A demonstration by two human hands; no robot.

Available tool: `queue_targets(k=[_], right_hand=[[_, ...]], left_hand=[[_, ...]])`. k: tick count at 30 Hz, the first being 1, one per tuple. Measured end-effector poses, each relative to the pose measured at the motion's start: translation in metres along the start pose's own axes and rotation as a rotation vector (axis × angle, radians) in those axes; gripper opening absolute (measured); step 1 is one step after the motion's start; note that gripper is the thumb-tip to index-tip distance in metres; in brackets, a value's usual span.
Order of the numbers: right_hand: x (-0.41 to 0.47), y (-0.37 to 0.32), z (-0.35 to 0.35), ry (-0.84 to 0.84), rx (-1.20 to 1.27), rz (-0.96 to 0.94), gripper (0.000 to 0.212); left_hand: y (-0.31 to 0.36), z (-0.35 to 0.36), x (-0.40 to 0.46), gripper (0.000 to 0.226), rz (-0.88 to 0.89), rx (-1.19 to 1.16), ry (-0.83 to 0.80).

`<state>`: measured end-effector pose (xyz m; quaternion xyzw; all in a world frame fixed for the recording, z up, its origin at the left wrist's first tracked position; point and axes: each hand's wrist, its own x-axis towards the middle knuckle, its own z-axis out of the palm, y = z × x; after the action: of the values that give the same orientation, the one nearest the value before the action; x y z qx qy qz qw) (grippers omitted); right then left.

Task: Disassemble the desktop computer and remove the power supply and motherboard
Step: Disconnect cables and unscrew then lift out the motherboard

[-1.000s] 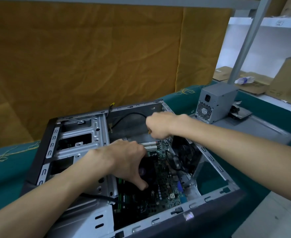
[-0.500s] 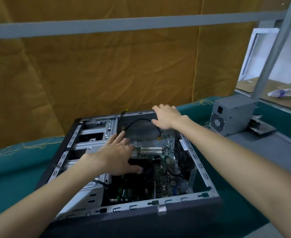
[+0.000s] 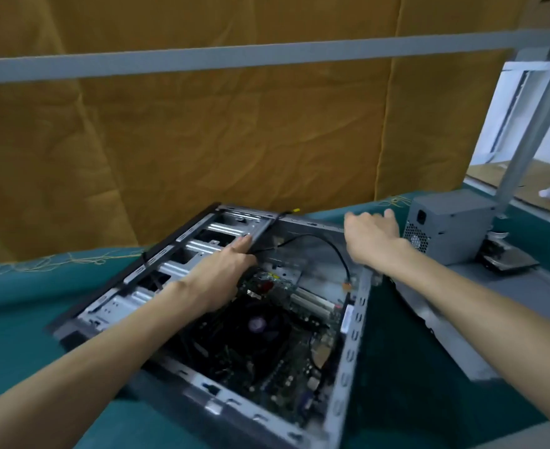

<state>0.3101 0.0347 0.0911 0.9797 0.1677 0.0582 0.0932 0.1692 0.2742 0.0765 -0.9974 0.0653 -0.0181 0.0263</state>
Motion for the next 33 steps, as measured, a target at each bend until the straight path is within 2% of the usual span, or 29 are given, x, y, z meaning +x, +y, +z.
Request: queue_targets(k=[3, 5, 7, 10, 15, 17, 20, 23, 25, 27, 29, 33], right_hand=[[-0.011, 0.001, -0.006, -0.091, -0.052, 0.016, 0.015], [-0.006, -0.01, -0.005, -0.115, 0.108, -0.042, 0.029], [0.003, -0.022, -0.001, -0.06, 0.195, -0.085, 0.041], [0.008, -0.026, 0.007, 0.07, 0.107, -0.064, 0.036], [-0.01, -0.008, 0.015, 0.025, 0.049, 0.035, 0.042], [-0.024, 0.002, 0.018, -0.002, 0.041, 0.092, 0.043], [-0.044, 0.015, 0.02, -0.04, 0.038, 0.174, 0.041], [-0.046, 0.018, 0.014, -0.051, 0.114, 0.176, 0.041], [-0.037, 0.013, 0.007, -0.05, 0.195, 0.129, 0.044], [-0.031, 0.01, 0.004, -0.059, 0.264, 0.091, 0.029], [-0.03, 0.011, 0.003, -0.056, 0.25, 0.09, 0.019], [-0.036, 0.01, -0.001, -0.043, 0.216, 0.114, 0.03]], left_hand=[[-0.007, -0.003, 0.01, 0.072, 0.076, 0.035, 0.015], [-0.01, 0.0, 0.016, 0.068, 0.11, 0.041, 0.039], [-0.016, 0.006, 0.021, 0.063, 0.146, 0.026, 0.069], [-0.023, 0.01, 0.027, 0.059, 0.183, -0.013, 0.107], [-0.015, 0.009, 0.04, 0.052, 0.279, -0.085, 0.115], [-0.009, 0.006, 0.05, 0.057, 0.329, -0.067, 0.108], [0.002, 0.003, 0.064, 0.078, 0.369, 0.021, 0.057], [0.009, 0.003, 0.061, 0.091, 0.389, 0.002, 0.088], [0.006, 0.005, 0.045, 0.079, 0.355, -0.17, 0.148], [-0.005, 0.011, 0.025, 0.062, 0.303, -0.25, 0.208], [-0.012, 0.014, 0.008, 0.059, 0.263, -0.281, 0.238], [-0.018, 0.011, 0.009, 0.055, 0.241, -0.335, 0.216]])
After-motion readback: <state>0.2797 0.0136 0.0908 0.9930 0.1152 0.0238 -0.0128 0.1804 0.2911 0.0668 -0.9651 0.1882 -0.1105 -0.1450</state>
